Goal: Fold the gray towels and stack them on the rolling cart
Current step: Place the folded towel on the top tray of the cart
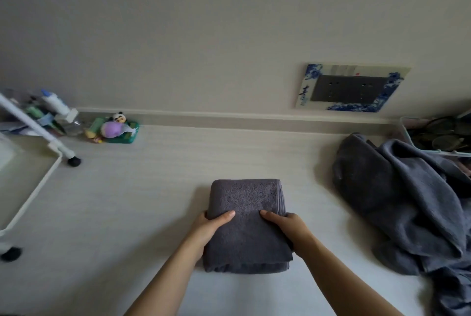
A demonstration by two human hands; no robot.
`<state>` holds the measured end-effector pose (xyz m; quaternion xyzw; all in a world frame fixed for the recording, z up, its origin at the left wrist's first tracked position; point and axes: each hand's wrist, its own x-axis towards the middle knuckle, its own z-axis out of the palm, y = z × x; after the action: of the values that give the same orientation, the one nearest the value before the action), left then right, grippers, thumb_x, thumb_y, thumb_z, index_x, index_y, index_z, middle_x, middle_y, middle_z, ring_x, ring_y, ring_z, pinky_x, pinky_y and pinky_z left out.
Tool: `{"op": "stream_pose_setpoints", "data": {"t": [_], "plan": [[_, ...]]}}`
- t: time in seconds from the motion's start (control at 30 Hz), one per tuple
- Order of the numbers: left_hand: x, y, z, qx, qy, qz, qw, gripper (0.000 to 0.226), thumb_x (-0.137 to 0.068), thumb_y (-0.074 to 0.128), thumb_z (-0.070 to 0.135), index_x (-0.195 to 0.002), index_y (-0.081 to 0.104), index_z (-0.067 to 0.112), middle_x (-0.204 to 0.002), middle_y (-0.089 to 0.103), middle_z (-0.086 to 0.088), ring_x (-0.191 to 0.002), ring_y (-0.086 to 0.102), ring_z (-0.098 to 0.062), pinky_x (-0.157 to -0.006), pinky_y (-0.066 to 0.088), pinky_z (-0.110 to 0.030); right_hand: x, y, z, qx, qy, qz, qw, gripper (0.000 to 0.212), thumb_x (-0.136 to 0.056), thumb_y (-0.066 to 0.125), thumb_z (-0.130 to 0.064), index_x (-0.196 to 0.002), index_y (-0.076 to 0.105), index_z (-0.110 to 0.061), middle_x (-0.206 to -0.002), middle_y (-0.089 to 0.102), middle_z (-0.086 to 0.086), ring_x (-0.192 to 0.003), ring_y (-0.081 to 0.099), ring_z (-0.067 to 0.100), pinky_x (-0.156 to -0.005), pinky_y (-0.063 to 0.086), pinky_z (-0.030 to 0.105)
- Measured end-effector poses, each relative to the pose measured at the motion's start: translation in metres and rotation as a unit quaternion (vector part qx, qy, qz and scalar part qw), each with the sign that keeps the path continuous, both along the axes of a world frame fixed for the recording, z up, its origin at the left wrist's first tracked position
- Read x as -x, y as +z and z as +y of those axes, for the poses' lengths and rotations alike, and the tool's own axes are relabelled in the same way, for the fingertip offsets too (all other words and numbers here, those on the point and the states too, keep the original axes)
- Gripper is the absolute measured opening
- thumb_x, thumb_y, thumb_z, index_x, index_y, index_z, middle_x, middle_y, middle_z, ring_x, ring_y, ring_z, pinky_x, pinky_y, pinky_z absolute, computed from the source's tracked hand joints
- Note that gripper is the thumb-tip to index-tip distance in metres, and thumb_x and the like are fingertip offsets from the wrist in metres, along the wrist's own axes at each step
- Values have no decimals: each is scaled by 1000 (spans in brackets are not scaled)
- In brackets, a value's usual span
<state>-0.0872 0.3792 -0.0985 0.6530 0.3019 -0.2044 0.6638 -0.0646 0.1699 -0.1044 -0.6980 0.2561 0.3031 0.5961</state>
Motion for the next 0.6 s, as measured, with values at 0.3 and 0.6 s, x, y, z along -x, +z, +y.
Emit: {"op": "stream_pose_setpoints", "data": {"t": [0.3, 0.6], "plan": [[54, 63, 140, 10, 140, -73, 987, 45, -73, 78, 29, -109, 58, 10, -99, 71, -4, -84, 70, -16, -59, 54, -24, -8, 52, 153, -133, 169, -40, 976, 80, -55, 81, -54, -116, 57, -10, -106, 71, 9, -95, 69, 27, -88, 54, 43], [70, 136, 282, -76, 194, -205, 956, 75, -76, 72, 43, -138, 33, 26, -128, 53, 6, -108, 57, -14, -91, 51, -39, -27, 139, 309, -170, 250, -133, 944, 49, -81, 67, -39, -116, 59, -6, -104, 72, 9, -95, 69, 25, -89, 53, 40]]}}
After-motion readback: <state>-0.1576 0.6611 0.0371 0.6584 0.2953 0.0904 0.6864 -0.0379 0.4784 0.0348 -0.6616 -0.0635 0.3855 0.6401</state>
